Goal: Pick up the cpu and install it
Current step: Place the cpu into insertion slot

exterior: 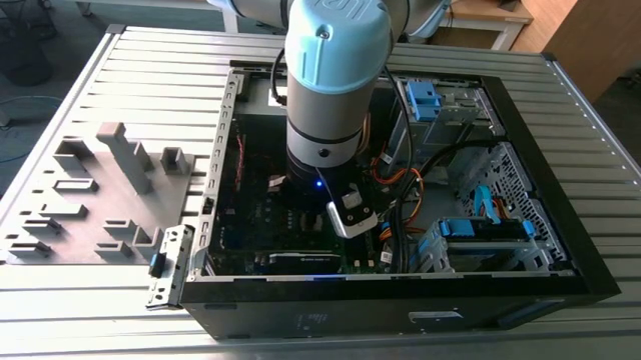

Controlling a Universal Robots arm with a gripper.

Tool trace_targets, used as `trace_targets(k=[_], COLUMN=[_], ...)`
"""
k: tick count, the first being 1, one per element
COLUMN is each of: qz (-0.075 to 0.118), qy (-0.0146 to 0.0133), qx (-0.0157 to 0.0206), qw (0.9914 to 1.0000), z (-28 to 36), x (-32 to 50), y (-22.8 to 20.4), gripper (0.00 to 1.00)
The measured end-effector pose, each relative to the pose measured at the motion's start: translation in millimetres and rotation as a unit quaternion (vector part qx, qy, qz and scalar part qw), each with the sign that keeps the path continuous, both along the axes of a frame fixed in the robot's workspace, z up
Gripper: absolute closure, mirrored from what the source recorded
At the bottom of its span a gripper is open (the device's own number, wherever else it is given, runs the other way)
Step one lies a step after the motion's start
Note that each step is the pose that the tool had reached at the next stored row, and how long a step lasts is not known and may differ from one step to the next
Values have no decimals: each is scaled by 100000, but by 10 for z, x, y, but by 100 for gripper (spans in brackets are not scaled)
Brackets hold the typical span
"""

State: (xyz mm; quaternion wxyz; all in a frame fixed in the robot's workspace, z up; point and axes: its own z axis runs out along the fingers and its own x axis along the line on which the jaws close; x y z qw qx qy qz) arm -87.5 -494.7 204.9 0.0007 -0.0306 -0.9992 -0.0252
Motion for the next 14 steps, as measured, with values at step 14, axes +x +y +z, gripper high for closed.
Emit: trace_targets(k=[14], qz=[1], qy=[-406], qx=[63], qw=[99999], z=[-31], x=[-1], y=[0], gripper=[89])
